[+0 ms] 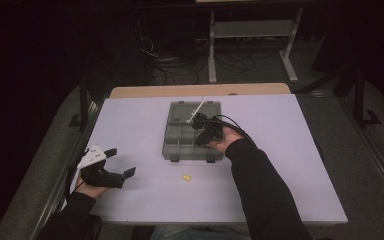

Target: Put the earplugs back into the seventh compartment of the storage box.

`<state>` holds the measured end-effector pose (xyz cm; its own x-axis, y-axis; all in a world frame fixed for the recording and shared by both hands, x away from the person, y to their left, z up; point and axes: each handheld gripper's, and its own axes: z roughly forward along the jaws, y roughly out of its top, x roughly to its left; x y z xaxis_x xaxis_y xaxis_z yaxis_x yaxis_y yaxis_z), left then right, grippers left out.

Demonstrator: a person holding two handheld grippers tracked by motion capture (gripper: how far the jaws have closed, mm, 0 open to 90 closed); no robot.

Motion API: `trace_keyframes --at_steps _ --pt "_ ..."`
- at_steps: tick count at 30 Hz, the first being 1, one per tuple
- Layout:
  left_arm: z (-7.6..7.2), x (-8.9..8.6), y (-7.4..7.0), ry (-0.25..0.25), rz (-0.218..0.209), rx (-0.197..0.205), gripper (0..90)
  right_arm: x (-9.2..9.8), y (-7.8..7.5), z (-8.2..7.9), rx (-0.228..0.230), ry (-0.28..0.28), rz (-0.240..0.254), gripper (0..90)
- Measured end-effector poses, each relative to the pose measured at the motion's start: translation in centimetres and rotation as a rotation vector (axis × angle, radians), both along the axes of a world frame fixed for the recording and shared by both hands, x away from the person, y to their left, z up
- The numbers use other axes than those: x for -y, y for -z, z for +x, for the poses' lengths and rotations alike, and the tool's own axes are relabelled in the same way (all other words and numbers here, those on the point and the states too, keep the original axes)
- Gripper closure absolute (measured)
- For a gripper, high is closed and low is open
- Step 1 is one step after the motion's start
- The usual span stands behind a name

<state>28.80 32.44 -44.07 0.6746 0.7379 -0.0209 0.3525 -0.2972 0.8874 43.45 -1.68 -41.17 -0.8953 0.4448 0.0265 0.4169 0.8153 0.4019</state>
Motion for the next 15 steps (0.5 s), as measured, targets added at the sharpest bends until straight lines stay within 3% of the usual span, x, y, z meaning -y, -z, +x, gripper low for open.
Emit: trace_keyframes --at_steps 8,15 --pt "0.0 0.0 0.0 0.001 -0.001 0.0 0.0 0.4 -1.1 -0.8 0.04 0.018 0.028 59.2" --pt "0.0 0.0 0.0 0.0 0.001 0.002 0.0 0.8 -3.0 -2.2 0.076 0.01 0.059 30.7"
